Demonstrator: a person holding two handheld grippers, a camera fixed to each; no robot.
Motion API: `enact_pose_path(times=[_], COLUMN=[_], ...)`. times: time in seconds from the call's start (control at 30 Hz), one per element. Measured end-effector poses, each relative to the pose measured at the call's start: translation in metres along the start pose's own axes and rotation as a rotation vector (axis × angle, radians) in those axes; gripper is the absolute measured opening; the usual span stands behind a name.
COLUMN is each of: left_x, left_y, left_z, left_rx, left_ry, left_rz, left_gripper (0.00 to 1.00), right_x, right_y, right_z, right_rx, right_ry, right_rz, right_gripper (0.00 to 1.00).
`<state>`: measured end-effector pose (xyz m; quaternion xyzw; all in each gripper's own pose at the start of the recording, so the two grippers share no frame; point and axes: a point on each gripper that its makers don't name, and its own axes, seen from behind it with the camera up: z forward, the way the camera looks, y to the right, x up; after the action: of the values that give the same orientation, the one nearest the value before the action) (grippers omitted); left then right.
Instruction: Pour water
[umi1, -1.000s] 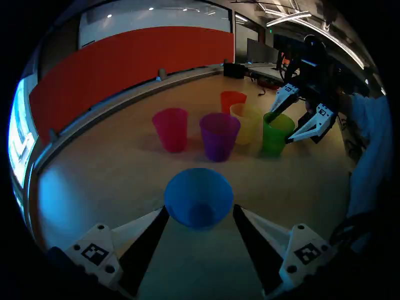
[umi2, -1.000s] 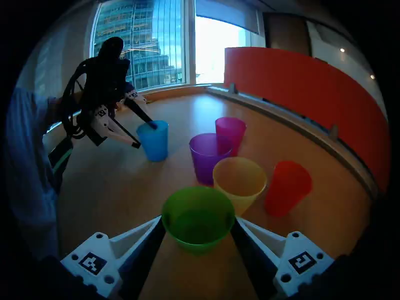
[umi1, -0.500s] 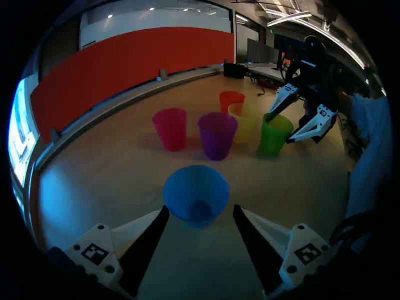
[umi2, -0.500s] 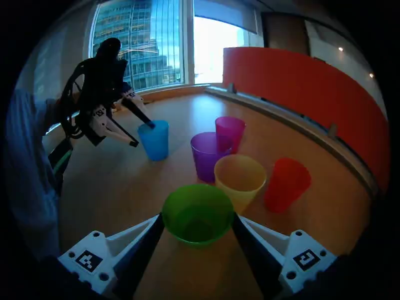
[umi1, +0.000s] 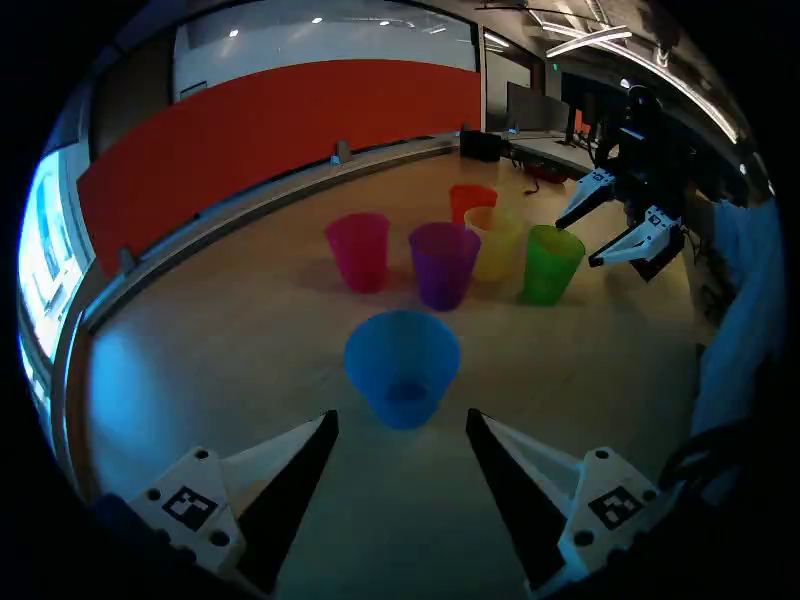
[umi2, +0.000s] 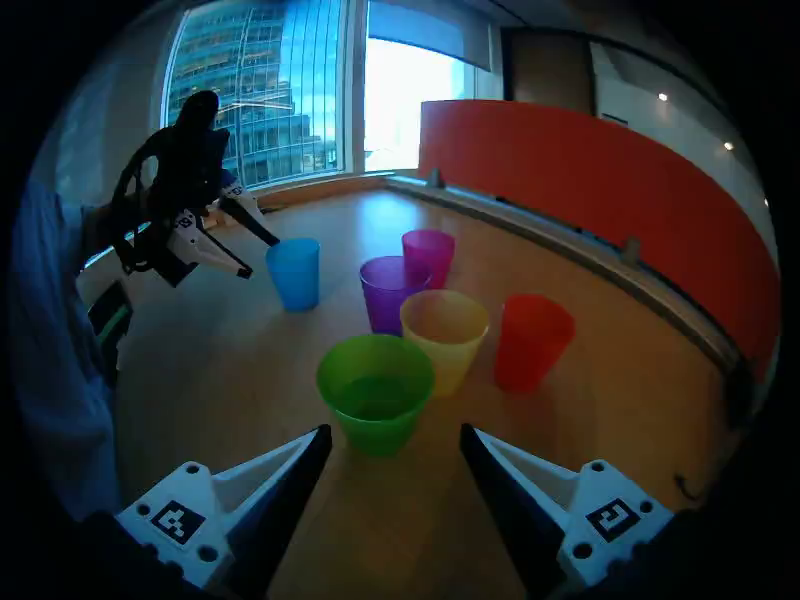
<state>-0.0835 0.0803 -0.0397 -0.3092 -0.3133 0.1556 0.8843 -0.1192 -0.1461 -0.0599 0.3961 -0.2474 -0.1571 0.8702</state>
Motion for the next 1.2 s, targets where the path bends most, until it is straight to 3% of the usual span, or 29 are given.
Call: enact_pose_path(times=[0.33, 0.73, 1.2], left_x=[0.001, 0.025, 0.06], left_y=[-0.013, -0.037, -0.056], left_z=[-0.02, -0.046, -0.076], left_rx=[0.08, 0.234, 0.416], left_ry=[0.052, 0.213, 0.419], left_rz=[-0.036, -0.094, -0.135], left_gripper=[0.95, 0.95, 0.95], right_x=[0.008, 0.021, 0.054], right_y=[0.017, 0.035, 0.084], right_z=[-0.027, -0.055, -0.111], right_rx=[-0.107, -0.265, -0.538], right_ry=[0.078, 0.192, 0.393], right_rz=[0.04, 0.105, 0.187], right_gripper=[0.99, 0.99, 0.99])
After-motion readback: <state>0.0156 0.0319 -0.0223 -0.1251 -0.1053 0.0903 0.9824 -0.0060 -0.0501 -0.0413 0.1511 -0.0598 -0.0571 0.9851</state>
